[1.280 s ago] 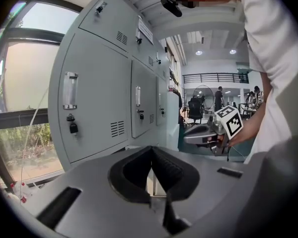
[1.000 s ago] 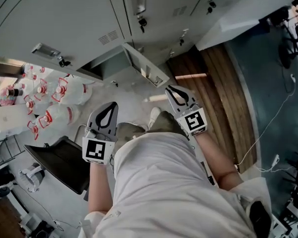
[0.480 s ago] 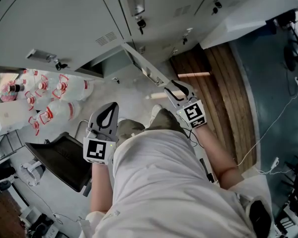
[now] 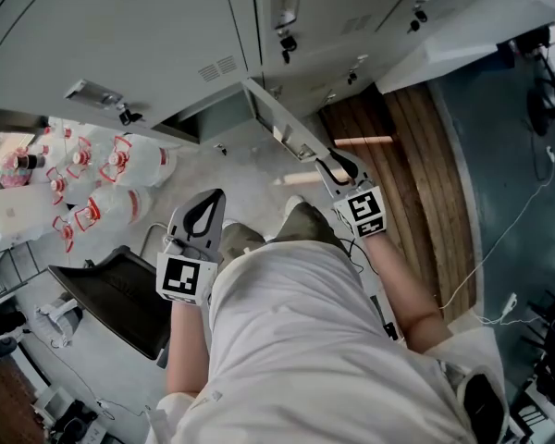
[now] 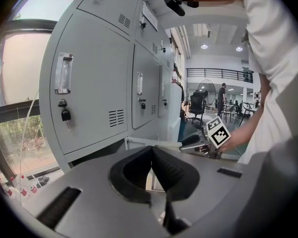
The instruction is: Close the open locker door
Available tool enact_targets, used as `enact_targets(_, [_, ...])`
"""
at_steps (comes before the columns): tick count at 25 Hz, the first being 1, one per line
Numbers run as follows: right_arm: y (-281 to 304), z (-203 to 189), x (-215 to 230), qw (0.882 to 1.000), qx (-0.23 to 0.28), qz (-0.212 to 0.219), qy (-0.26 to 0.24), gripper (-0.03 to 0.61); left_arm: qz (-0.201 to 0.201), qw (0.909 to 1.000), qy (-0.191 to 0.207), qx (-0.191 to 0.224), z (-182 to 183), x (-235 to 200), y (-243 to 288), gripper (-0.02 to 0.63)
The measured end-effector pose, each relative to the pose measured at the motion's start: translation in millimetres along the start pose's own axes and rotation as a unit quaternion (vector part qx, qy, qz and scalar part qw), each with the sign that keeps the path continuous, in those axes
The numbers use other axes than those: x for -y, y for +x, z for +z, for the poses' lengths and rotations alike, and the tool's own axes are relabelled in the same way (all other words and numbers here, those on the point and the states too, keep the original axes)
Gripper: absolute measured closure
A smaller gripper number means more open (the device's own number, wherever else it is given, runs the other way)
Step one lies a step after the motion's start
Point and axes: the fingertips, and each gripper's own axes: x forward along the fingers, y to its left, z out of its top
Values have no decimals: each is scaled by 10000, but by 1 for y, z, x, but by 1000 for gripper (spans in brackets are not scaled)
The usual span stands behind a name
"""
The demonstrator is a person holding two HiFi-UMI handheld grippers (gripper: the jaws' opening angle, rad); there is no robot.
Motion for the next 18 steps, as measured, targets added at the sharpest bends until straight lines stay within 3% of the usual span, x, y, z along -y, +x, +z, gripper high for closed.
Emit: enact_targets(18, [14,2,-47,9991,-258,-324,36,467,-94,9998,-39,141,-24,-39,-48,609])
